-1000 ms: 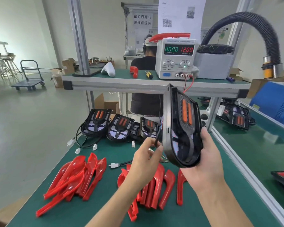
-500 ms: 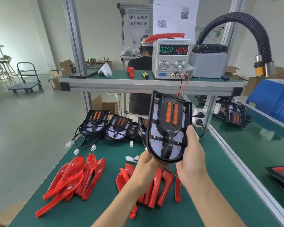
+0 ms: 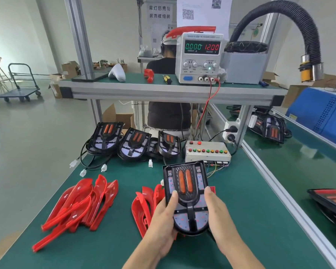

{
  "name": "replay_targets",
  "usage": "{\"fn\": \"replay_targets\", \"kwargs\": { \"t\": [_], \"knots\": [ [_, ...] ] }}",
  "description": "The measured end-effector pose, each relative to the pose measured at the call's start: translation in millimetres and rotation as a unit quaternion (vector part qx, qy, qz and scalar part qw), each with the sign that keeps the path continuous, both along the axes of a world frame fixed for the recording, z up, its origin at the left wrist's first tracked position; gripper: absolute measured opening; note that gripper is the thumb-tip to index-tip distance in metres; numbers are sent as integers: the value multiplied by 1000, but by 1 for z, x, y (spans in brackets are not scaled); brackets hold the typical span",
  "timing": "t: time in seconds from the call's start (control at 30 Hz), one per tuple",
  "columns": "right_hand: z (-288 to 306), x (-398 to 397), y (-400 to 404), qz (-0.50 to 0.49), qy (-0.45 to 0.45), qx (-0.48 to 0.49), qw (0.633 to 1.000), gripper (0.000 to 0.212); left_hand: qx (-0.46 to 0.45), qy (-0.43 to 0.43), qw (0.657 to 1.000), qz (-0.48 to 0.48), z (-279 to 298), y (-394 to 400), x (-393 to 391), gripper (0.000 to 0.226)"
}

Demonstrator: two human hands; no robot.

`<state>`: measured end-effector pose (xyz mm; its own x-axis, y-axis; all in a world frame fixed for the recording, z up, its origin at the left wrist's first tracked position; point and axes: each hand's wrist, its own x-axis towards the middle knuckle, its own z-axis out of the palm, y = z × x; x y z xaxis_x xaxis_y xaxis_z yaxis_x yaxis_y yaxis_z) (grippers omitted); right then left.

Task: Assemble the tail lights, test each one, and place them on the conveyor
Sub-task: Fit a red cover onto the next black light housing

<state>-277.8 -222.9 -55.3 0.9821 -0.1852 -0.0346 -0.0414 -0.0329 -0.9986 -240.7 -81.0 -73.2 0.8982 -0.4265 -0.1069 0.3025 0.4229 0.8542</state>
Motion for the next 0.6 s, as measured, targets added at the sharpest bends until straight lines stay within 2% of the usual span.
{"fn": "replay_targets", "kwargs": {
  "t": [0.07,0.1,0.13,0.2,0.23,0.3,0.37,0.53,0.6],
  "knots": [
    [-3,-1,-7,46,0,-12,999,55,-6,2,999,34,-10,2,-1,51],
    [-3,0,-13,26,-5,-19,999,53,-9,-4,999,51,-12,4,-1,49],
    [-3,2,-22,-37,-4,-38,999,50,-10,-11,998,63,-16,6,-1,47],
    [-5,12,-46,-185,22,-140,972,33,-11,-13,996,89,-20,8,-4,45],
    [-9,19,-59,-213,50,-198,956,25,-13,-14,995,101,-20,9,-6,41],
    [-12,35,-74,-189,134,-286,930,27,-13,-19,992,128,-21,9,-11,34],
    [-16,52,-78,-139,198,-339,909,41,-12,-18,990,143,-24,9,-13,41],
    [-12,82,-72,-81,217,-473,850,62,-44,0,989,144,-31,12,-16,76],
    [-13,92,-70,-61,220,-504,833,63,-41,10,990,136,-36,14,-16,90]
  ]
}}
